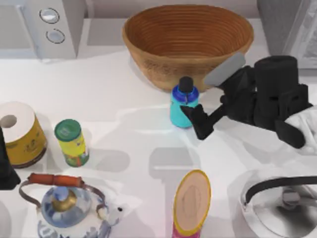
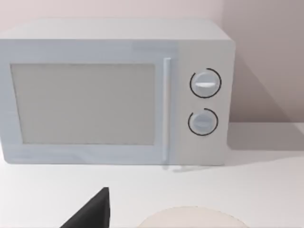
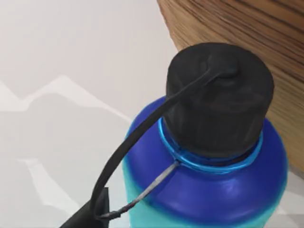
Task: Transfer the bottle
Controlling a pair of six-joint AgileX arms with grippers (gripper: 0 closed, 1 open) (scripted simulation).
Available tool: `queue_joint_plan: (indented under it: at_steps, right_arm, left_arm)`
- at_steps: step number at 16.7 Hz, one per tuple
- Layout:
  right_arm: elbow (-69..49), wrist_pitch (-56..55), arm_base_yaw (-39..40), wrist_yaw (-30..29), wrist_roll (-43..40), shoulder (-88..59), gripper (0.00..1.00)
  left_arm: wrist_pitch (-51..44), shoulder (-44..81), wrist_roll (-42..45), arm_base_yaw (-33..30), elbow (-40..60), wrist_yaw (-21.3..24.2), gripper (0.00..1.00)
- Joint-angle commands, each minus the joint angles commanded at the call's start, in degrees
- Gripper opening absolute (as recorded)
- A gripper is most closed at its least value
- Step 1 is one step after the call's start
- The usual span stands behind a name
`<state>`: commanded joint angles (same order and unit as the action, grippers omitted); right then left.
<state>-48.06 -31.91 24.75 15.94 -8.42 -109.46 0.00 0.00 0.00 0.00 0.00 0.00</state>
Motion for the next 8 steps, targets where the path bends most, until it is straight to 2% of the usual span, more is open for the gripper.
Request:
queue_joint_plan:
  at_steps: [4, 8]
  right_arm:
    - [-6.78, -2.3, 2.47, -2.03, 1.06, -8.77, 1.0]
    - [-7.5, -4.15, 4.9, -3.96, 2.11, -11.23, 1.0]
  left_arm:
    - [0.0, 0.0, 0.0, 0.0, 0.0, 0.0, 1.0]
    - [0.0, 0.0, 0.0, 0.0, 0.0, 0.0, 1.0]
